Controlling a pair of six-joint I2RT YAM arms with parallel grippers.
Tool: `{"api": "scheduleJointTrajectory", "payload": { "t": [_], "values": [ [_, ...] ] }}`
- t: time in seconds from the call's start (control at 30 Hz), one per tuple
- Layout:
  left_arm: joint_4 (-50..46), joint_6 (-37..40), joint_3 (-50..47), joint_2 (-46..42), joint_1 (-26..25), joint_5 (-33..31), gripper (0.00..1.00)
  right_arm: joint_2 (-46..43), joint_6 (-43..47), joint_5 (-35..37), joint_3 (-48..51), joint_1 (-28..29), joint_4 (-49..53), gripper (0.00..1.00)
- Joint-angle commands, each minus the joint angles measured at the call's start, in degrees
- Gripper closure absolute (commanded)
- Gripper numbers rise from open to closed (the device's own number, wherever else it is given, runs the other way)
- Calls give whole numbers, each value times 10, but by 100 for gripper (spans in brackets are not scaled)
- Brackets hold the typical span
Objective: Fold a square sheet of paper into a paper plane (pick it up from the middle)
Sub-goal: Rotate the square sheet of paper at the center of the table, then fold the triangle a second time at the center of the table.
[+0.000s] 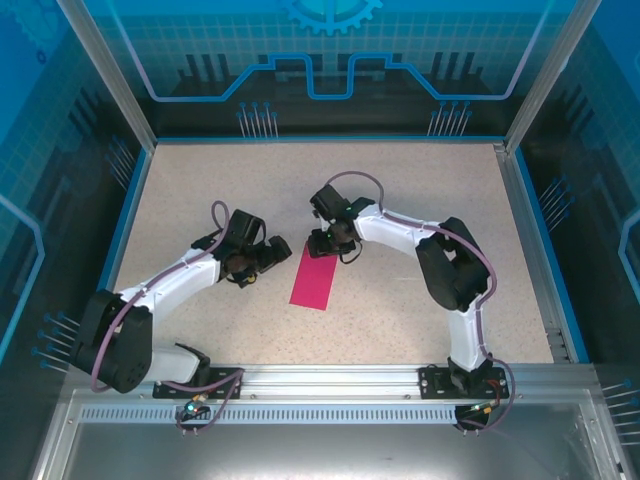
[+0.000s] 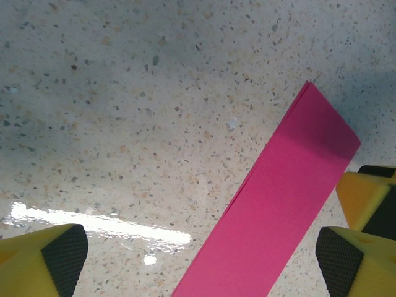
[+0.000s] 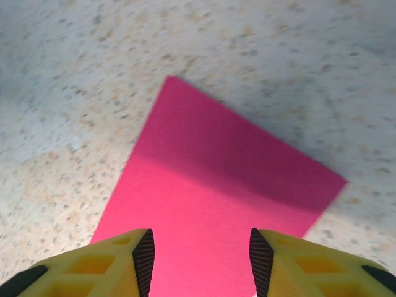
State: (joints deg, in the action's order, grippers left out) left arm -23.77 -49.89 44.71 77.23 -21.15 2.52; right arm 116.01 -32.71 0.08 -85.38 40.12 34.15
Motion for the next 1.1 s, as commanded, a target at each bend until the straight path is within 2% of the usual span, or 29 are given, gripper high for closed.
{"api": "scheduleJointTrajectory", "payload": {
  "t": [0.0,0.17,0.3,0.57,0.77,1.07],
  "values": [
    [7,-15,-10,-3,6,28,2,31,-52,65,-35,3,63,49],
    [-3,-13,-16,-10,21,21,2,64,-48,96,-82,21,93,40],
    [1,-17,-25,-16,30,27,2,92,-52,92,-112,29,114,35],
    [14,-23,-35,-12,30,50,2,139,-32,135,-159,54,154,17],
    [20,-21,-39,-5,30,73,2,161,-20,144,-156,55,167,17],
    [37,-11,-42,16,31,130,2,154,-12,111,-109,38,139,29]
  ]
}}
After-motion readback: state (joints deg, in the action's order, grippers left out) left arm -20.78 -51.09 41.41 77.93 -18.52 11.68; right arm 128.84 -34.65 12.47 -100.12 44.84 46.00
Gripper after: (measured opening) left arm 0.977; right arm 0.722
